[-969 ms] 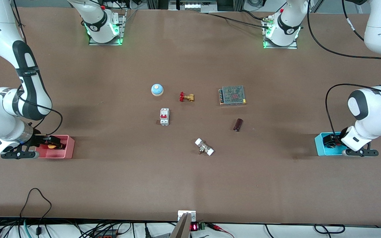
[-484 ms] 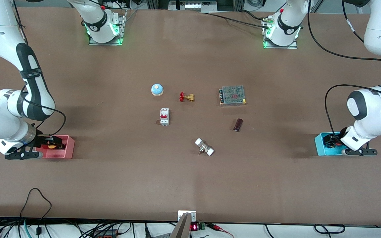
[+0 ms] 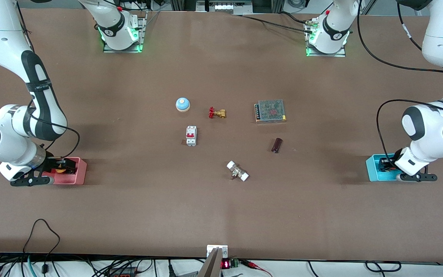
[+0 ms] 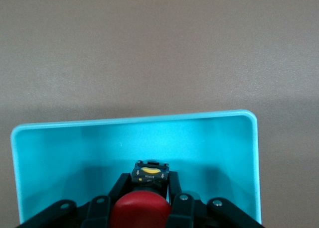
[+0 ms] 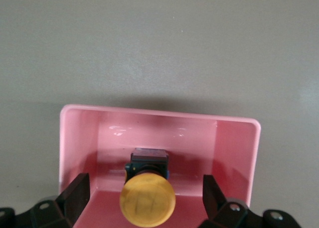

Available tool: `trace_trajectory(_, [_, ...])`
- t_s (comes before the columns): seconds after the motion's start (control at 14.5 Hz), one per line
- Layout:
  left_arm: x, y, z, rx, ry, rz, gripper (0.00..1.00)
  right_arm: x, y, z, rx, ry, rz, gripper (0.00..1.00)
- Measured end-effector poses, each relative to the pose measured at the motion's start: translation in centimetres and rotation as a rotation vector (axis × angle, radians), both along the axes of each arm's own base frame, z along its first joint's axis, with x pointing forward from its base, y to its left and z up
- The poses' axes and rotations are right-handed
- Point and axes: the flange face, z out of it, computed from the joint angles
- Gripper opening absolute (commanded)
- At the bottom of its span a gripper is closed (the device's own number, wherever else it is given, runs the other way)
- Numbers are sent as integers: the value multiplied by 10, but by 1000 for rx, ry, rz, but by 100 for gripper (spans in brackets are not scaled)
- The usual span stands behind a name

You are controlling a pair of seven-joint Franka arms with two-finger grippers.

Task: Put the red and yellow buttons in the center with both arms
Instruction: 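Close the right gripper on the yellow button while the left gripper grips the red button, then lift the yellow button with the right gripper while the left gripper lifts the red button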

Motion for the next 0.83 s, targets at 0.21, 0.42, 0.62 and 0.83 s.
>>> trace_trajectory(0.21, [2,1,2,2,-8,0,19,0,0,0,0,0,0,100])
trace_trajectory(0.42, [9,3,26,11,-42,0,19,0,0,0,0,1,-1,96])
trace_trajectory(0.62, [12,-1,73,13,-41,-4,20,-1,-1,-1,1,3,-2,85])
trace_trajectory(0.83, [8,-15,129,8,-2,-12,22,-2,-1,-4,1,7,-1,63])
